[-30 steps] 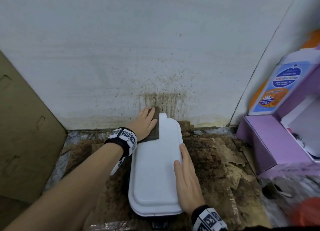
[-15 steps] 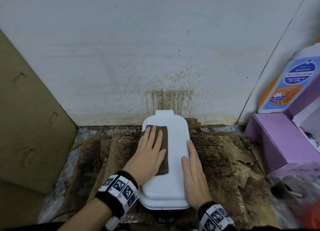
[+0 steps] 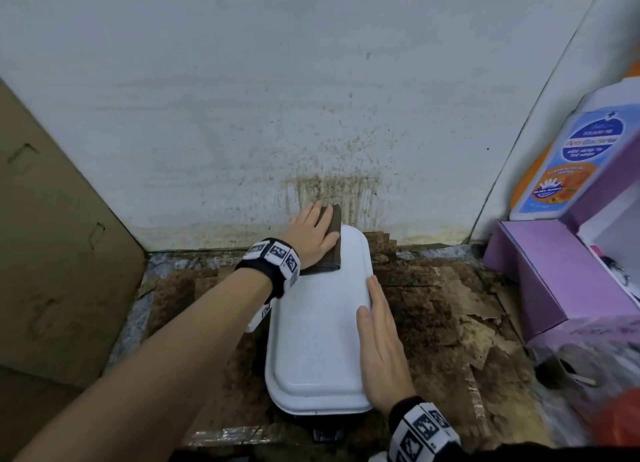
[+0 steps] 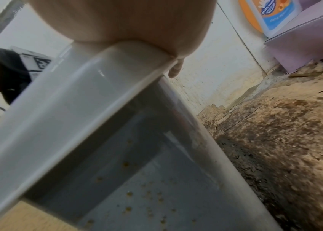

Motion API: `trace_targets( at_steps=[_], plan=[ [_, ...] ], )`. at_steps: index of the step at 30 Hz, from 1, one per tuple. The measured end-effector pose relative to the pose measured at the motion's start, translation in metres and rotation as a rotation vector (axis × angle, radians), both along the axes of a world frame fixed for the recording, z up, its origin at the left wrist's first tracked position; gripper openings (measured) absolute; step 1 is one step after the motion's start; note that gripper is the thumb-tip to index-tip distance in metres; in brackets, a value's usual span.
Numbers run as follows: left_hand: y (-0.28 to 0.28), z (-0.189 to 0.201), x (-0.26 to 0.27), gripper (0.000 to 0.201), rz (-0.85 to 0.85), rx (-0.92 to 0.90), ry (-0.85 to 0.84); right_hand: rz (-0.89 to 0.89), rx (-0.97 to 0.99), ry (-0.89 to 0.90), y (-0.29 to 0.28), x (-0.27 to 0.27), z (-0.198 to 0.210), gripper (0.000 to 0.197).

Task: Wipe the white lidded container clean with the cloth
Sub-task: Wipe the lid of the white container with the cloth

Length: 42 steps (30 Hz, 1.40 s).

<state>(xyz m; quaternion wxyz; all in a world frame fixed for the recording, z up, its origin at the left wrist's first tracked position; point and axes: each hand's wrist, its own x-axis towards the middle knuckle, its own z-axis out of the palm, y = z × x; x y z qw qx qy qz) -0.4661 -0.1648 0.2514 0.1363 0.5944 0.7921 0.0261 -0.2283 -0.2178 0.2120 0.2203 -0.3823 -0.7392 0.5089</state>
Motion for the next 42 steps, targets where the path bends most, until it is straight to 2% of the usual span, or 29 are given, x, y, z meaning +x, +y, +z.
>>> trace_targets(
  at_steps=[4, 12, 17, 23, 30, 34, 38, 42],
  plan=[
    [0.007, -0.003, -0.001, 0.061, 0.004, 0.028, 0.009, -0.010, -0.007, 0.014, -0.001, 0.001, 0.000, 0.073],
    [-0.039, -0.009, 0.029, 0.063, -0.037, 0.070, 0.083, -0.008, -0.019, 0.011, -0.003, 0.001, 0.000, 0.067],
    [-0.092, -0.012, 0.061, 0.086, -0.049, 0.070, 0.057, -0.010, -0.010, 0.017, -0.003, 0.000, 0.001, 0.071],
    [-0.144, -0.018, 0.088, 0.073, -0.006, 0.140, 0.089, -0.002, -0.009, 0.019, -0.005, 0.002, 0.000, 0.072],
    [-0.130, -0.017, 0.072, 0.070, 0.049, 0.162, -0.031, -0.004, -0.018, 0.016, -0.002, -0.001, 0.001, 0.068],
    [-0.107, -0.009, 0.050, 0.063, 0.100, 0.102, -0.182, -0.003, -0.026, 0.017, -0.002, 0.000, -0.001, 0.067],
    [-0.083, -0.010, 0.017, 0.068, 0.151, 0.083, -0.345, -0.008, -0.027, 0.020, -0.001, 0.000, 0.000, 0.069],
    [-0.076, -0.013, 0.004, 0.070, 0.141, 0.094, -0.388, -0.012, -0.024, 0.025, -0.003, 0.001, 0.002, 0.067]
  ],
)
